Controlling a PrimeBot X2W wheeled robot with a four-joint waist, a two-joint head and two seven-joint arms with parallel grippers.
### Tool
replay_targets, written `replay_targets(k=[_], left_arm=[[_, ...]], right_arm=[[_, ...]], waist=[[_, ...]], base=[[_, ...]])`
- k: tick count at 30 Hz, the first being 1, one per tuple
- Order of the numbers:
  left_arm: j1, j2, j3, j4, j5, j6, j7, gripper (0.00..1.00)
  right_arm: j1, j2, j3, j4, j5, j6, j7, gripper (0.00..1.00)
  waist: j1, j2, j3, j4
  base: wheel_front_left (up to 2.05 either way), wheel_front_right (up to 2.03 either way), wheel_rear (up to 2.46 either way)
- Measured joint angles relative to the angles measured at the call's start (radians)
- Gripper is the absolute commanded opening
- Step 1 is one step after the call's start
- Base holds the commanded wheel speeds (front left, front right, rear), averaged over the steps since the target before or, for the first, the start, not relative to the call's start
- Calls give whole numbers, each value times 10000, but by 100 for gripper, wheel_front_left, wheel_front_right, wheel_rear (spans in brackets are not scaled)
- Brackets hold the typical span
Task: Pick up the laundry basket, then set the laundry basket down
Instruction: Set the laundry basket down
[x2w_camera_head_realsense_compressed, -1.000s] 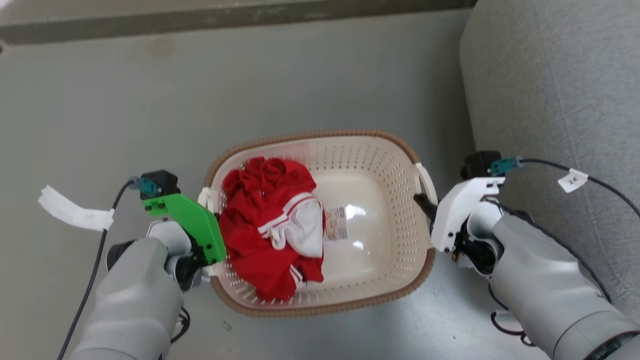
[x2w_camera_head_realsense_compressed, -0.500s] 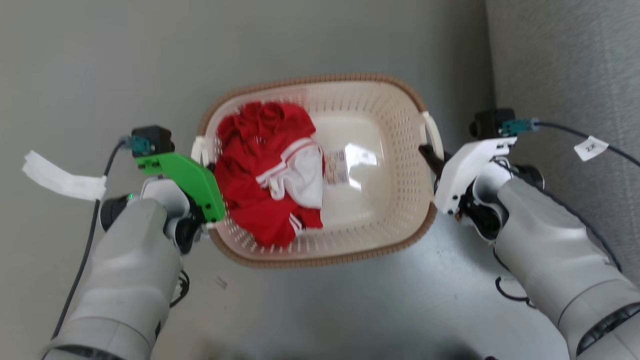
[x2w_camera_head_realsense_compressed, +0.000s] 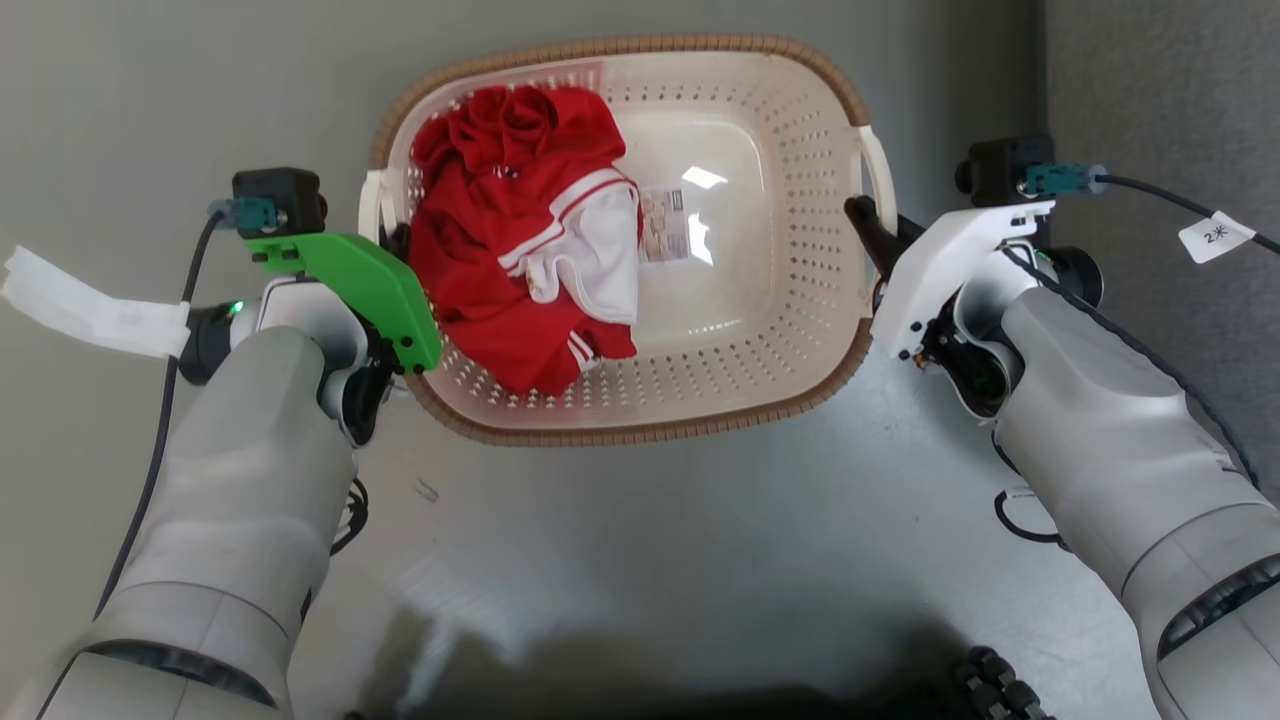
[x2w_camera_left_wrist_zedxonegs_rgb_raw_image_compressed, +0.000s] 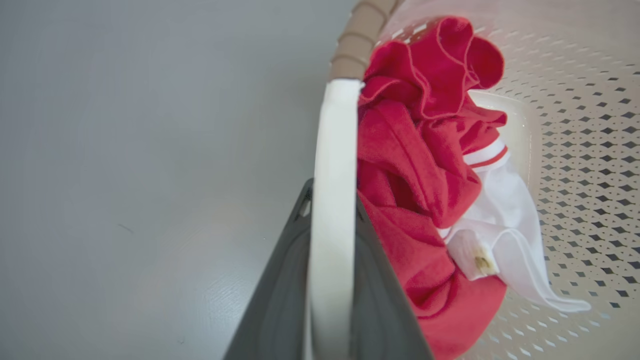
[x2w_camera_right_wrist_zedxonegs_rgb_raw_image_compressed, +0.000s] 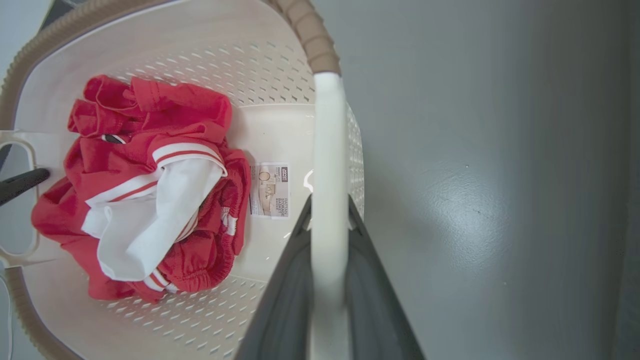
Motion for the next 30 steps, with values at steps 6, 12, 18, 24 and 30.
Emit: replay_targets(k=[6,12,18,24,30], left_arm=[[-165,-10,-92,100,75,4,-303,0],[-322,-15,-52,190,73,6,-529,0],[-523,-27,-52,290,75,6,-748,0],[-616,-40,-54,447,75,6,-995,0],[-618,-65,-140,606,113,2,-1034,0]], right_arm=[[-171,12,46,104,-2,2,-219,0],[-313,12,180,171,-104,2,-514,0],[-541,4,257,221,-167,2,-692,0],[-650,36,309,267,-173,4,-867,0],[-655,130,280,420,-61,4,-899,0]], waist=[[0,0,521,-20],[0,0,915,-36],[-1,0,1240,-30],[0,0,1505,-31],[-1,0,1615,-42]], base=[[0,0,0],[0,0,0],[0,0,0],[0,0,0],[0,0,0]])
